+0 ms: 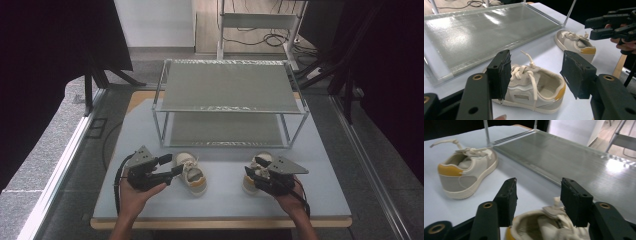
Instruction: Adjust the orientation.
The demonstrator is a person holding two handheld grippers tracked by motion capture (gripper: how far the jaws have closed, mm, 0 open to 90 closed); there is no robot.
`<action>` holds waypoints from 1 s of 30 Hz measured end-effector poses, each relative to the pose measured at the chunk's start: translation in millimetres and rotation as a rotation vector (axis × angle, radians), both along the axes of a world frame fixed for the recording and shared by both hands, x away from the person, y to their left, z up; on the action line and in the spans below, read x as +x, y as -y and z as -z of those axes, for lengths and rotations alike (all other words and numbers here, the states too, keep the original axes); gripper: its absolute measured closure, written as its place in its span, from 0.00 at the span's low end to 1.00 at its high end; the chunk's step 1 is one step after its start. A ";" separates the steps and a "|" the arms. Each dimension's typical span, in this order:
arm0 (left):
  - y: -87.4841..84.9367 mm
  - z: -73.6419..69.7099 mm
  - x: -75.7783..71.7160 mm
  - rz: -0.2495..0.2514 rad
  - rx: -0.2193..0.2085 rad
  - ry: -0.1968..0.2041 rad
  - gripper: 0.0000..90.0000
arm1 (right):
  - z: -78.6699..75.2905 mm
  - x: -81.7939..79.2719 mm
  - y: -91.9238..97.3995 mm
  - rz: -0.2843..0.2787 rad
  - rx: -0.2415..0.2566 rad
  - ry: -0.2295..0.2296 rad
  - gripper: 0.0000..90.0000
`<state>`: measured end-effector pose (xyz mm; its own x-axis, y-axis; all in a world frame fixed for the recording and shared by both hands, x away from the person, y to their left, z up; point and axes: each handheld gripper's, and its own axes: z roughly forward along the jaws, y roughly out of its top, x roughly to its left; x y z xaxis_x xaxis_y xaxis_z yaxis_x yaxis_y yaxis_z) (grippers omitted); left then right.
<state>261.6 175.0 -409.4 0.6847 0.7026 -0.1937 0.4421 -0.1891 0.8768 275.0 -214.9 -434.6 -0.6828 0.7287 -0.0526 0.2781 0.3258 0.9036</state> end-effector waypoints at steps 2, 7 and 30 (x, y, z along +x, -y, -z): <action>0.8 -0.4 -0.6 0.003 0.000 0.000 0.45 | 0.2 -0.4 -2.4 -0.009 0.004 -0.002 0.57; 2.5 0.3 -0.2 0.007 0.000 -0.001 0.45 | 1.7 -1.3 -16.4 -0.065 -0.010 -0.016 0.62; 6.3 2.1 -0.5 0.023 0.009 -0.010 0.45 | 19.6 -7.4 -66.3 -0.170 -0.086 -0.071 0.79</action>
